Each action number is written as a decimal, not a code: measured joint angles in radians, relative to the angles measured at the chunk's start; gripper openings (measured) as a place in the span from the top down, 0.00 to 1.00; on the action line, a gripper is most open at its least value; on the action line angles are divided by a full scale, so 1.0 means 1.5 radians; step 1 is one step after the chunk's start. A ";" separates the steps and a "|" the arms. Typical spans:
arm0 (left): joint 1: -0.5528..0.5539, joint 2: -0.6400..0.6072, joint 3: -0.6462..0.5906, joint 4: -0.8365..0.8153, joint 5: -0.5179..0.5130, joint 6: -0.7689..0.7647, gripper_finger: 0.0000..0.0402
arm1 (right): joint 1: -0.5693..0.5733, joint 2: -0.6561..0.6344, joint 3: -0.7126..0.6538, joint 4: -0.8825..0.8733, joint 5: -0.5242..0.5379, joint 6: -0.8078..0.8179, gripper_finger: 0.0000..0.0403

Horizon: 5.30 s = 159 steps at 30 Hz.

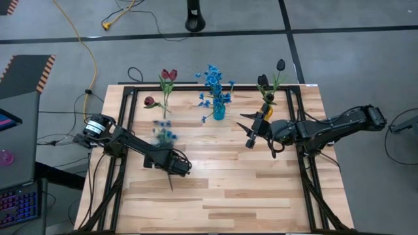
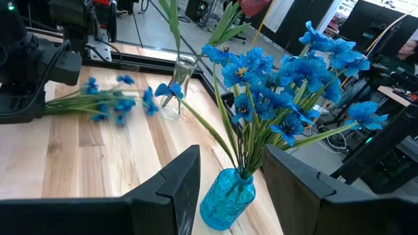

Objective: Sort flowers into vase by color
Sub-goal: Put the blue flowers into the blue vase

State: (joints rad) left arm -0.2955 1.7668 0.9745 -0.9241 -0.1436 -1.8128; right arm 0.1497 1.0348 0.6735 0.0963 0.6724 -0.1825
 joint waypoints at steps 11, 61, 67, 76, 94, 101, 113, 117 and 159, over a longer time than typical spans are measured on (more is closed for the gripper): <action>0.000 -0.004 0.000 0.004 -0.004 0.014 0.97 | 0.000 0.000 0.000 0.000 0.000 0.000 0.52; -0.099 -0.379 0.018 0.295 -0.402 0.845 1.00 | -0.074 0.123 0.000 -0.019 -0.047 0.169 0.34; -0.087 -0.379 0.018 0.407 -0.473 1.014 1.00 | -0.091 0.220 0.000 0.065 -0.046 0.168 0.34; 0.030 -0.387 -0.021 0.696 -0.185 1.337 1.00 | -0.132 0.309 0.000 0.160 -0.046 0.169 0.34; 0.397 -0.380 -0.157 1.037 0.255 1.357 1.00 | -0.188 0.327 0.000 0.227 -0.048 0.194 0.34; 0.403 -0.374 -0.160 1.026 0.269 1.358 1.00 | -0.193 0.409 0.000 0.338 -0.044 0.169 0.34; 0.403 -0.374 -0.160 0.998 0.275 1.358 1.00 | -0.230 0.523 0.019 0.473 -0.028 0.169 0.34; 0.403 -0.374 -0.160 0.998 0.275 1.358 1.00 | -0.238 0.549 0.040 0.472 -0.028 0.168 0.34; 0.403 -0.374 -0.159 0.976 0.287 1.358 1.00 | -0.293 0.576 0.081 0.461 -0.084 0.241 0.48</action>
State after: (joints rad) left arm 0.3096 1.2064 0.7353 0.5400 0.2871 0.2249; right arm -0.2905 1.8992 0.7948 0.7872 0.5457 0.1791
